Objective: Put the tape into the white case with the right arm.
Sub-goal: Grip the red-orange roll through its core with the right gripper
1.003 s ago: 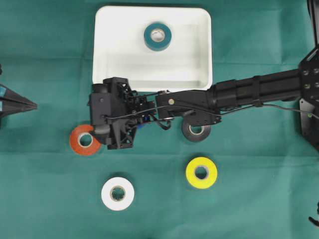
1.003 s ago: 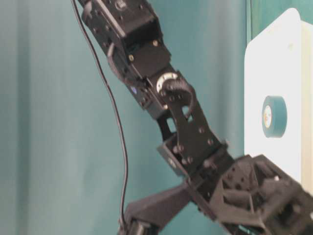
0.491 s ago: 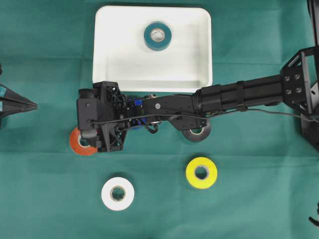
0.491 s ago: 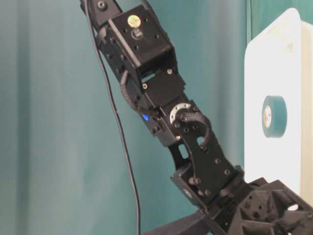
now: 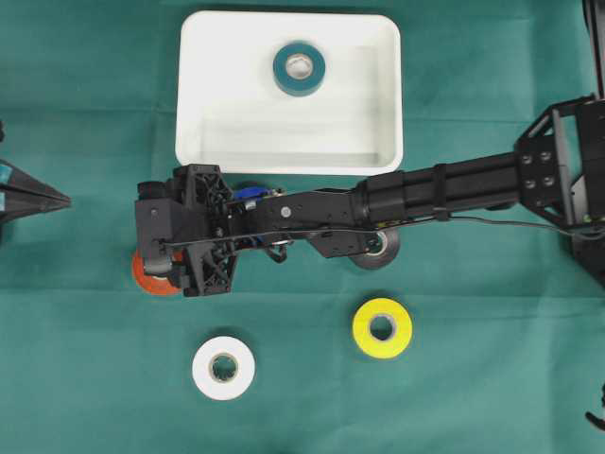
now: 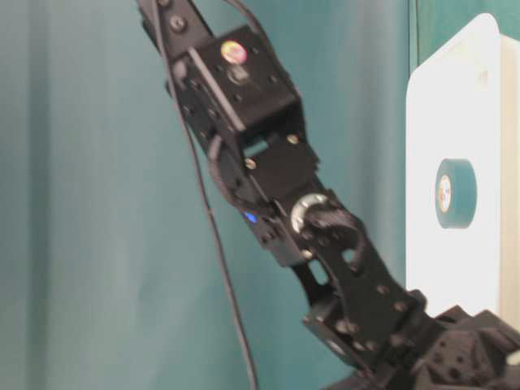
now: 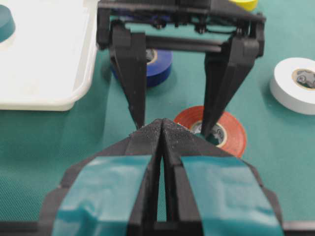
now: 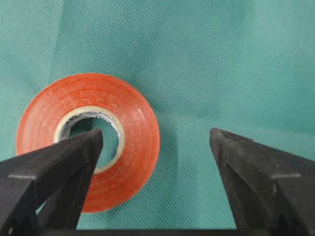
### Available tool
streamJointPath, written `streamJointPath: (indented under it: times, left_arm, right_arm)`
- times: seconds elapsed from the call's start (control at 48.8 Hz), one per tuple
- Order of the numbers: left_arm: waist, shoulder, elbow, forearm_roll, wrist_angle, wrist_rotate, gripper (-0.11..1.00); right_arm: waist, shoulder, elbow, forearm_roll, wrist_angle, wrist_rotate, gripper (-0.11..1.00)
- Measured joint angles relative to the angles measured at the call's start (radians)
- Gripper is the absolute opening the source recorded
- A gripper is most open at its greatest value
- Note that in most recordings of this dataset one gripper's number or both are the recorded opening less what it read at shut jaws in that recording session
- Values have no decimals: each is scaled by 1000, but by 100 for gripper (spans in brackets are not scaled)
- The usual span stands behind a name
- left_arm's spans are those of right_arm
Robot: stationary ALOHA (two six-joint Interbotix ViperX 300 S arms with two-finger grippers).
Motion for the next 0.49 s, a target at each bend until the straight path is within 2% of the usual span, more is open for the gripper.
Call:
streamJointPath:
  times: [0.287,0.328,0.41,0.491]
  left_arm:
    - [0,0,2,0,0,0,0]
    - [0,0,0,0,0,0,0]
    - [0,0,0,0,2,0,0]
    - [0,0,0,2,0,0,0]
  right_arm:
    - [-5,29,-38,0,38,0,58]
    - [-5,29,-40,2,38,0,52]
    - [-5,29,-41,2,38,0,29]
    - [-3,29,-41,0,38,0,13]
